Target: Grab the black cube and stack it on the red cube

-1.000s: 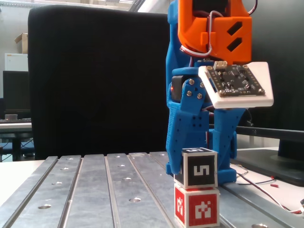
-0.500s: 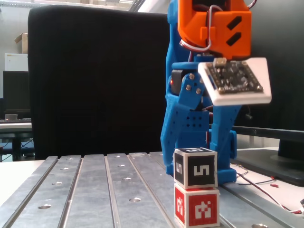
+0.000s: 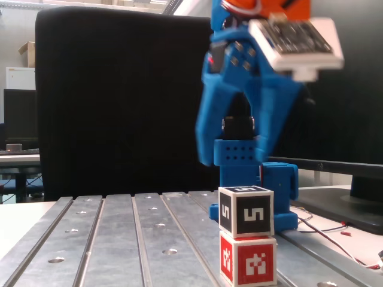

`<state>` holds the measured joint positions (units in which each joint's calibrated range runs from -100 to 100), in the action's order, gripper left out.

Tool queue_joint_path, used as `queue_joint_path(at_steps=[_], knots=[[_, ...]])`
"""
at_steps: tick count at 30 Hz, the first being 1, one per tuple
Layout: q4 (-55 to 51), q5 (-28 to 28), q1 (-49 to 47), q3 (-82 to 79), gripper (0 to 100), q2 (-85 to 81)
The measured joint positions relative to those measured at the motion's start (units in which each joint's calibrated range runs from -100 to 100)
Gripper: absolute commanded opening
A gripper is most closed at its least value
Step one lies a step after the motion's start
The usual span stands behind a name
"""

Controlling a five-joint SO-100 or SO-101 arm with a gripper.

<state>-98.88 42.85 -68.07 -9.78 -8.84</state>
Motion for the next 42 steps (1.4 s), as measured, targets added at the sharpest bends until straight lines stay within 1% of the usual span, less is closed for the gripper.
queue_joint_path(at_steps=[4,8,11,16,19,23,29,34,42], knots=[[-0.43,-3.83,3.7,0.54,24,-4.23],[-0.69,-9.18,11.48,-1.63,24,-8.88],[-0.69,-14.22,18.07,-5.07,24,-9.73],[3.78,-23.35,28.59,-9.24,14,-9.73],[9.37,-27.45,36.0,-11.32,8,-9.73],[17.19,-33.17,41.7,-14.67,2,-9.73],[28.53,-37.52,49.85,-20.38,1,-9.73],[34.12,-40.88,53.85,-23.64,1,-9.73],[43.75,-44.24,58.07,-30.07,1,-9.73]])
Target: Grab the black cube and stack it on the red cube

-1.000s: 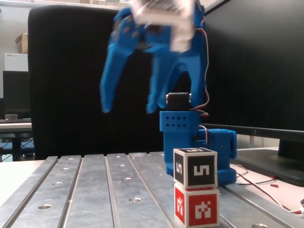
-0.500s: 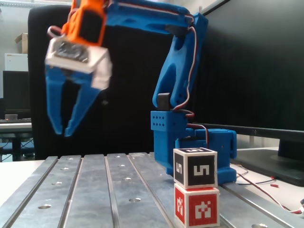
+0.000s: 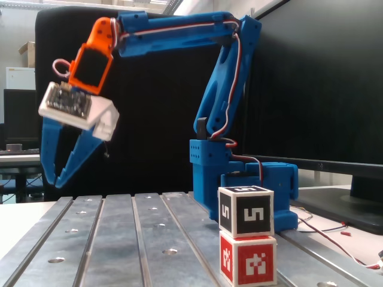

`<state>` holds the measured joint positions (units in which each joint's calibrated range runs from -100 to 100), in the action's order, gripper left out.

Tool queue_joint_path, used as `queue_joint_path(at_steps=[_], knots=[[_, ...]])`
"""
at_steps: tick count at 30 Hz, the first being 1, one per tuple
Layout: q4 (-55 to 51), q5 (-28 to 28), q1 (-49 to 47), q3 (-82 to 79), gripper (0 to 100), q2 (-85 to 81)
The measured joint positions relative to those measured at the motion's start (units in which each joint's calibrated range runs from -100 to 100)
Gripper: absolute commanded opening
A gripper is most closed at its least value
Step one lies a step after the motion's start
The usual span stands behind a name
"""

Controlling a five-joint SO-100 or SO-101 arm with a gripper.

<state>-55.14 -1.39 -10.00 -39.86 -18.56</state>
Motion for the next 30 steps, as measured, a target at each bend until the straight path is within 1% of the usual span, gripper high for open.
queue_joint_path(at_steps=[7,16,22,30], knots=[[8.42,-0.26,2.15,-6.88,1,-0.51],[11.52,-0.31,4.15,-9.24,1,-0.51],[16.33,-0.31,6.44,-13.5,1,-1.1],[22.0,-0.26,8.37,-23.55,1,-10.99]])
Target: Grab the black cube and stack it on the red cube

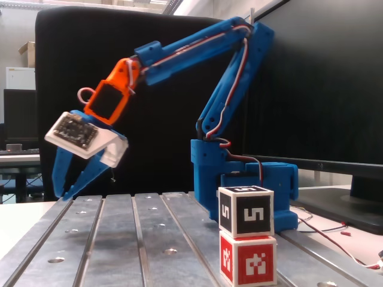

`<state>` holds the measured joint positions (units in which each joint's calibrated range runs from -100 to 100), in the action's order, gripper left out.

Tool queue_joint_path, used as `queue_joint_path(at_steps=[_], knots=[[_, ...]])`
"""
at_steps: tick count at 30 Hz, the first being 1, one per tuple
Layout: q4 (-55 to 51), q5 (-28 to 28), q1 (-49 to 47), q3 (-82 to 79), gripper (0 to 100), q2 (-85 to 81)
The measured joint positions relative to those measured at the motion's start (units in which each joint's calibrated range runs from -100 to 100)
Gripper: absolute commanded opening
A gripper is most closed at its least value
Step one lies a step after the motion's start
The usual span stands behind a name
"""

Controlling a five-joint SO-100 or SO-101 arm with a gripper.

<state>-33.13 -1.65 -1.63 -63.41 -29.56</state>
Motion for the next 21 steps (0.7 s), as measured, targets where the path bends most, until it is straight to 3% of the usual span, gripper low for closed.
queue_joint_path(at_steps=[21], knots=[[0.77,0.0,0.89,-21.56,1,-29.43]])
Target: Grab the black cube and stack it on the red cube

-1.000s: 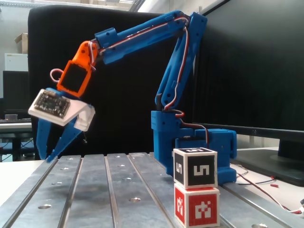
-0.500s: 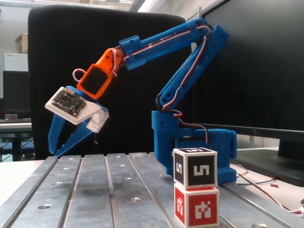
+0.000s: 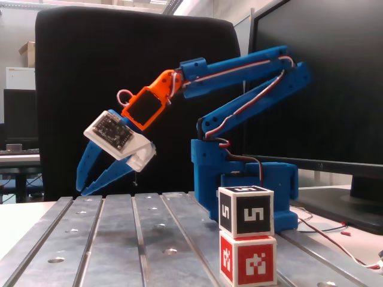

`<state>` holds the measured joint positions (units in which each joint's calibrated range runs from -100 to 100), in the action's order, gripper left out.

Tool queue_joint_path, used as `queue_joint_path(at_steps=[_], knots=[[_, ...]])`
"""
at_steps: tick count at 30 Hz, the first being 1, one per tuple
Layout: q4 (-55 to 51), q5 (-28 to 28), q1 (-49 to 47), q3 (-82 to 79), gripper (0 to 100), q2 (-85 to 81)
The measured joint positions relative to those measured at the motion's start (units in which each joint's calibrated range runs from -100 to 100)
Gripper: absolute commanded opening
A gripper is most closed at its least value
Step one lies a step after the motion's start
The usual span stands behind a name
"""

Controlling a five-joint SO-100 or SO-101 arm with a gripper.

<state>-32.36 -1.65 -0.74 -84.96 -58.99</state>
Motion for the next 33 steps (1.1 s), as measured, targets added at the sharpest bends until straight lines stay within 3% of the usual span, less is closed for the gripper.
queue_joint_path(at_steps=[12,33], knots=[[-0.52,0.0,0.0,-9.42,1,-14.8],[-18.65,0.0,0.0,-9.78,1,-34.84]])
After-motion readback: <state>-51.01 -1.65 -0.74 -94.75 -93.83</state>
